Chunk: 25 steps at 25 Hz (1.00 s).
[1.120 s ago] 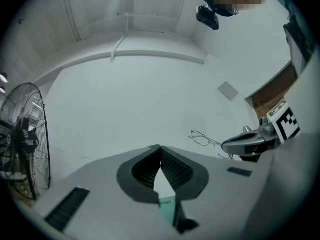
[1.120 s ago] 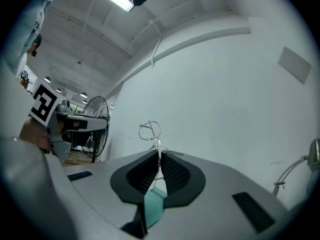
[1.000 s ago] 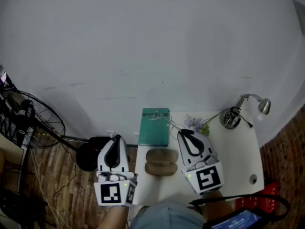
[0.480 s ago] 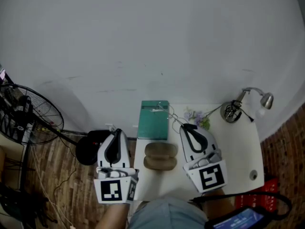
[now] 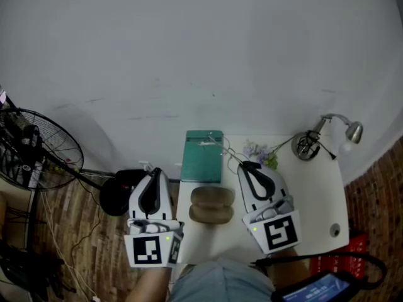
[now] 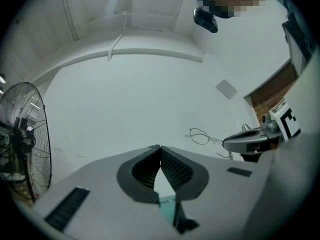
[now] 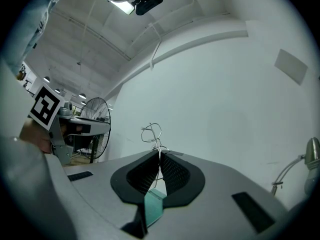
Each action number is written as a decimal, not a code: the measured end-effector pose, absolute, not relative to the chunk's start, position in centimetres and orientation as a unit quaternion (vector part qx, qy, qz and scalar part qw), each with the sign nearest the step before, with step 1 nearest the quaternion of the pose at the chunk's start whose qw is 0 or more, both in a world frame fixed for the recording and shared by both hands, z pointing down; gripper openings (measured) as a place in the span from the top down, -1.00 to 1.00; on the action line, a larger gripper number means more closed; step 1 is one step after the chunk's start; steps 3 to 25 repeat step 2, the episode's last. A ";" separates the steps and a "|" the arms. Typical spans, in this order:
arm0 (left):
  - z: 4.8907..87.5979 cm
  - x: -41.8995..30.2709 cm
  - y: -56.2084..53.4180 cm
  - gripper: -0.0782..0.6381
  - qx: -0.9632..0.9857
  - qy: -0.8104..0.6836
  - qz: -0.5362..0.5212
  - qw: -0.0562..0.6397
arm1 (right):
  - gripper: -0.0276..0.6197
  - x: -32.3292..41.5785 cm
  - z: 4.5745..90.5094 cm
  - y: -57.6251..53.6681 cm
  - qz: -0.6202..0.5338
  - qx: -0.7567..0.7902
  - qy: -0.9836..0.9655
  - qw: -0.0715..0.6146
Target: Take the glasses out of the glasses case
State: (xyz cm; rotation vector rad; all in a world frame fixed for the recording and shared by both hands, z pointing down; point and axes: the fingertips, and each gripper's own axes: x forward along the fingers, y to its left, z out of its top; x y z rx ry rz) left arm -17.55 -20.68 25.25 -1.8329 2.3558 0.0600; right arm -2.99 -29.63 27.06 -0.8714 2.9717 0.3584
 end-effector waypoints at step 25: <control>25.2 -17.5 -20.8 0.76 -0.612 0.786 0.020 0.084 | 0.82 -2.9 27.1 -29.7 0.116 -0.279 0.953 0.012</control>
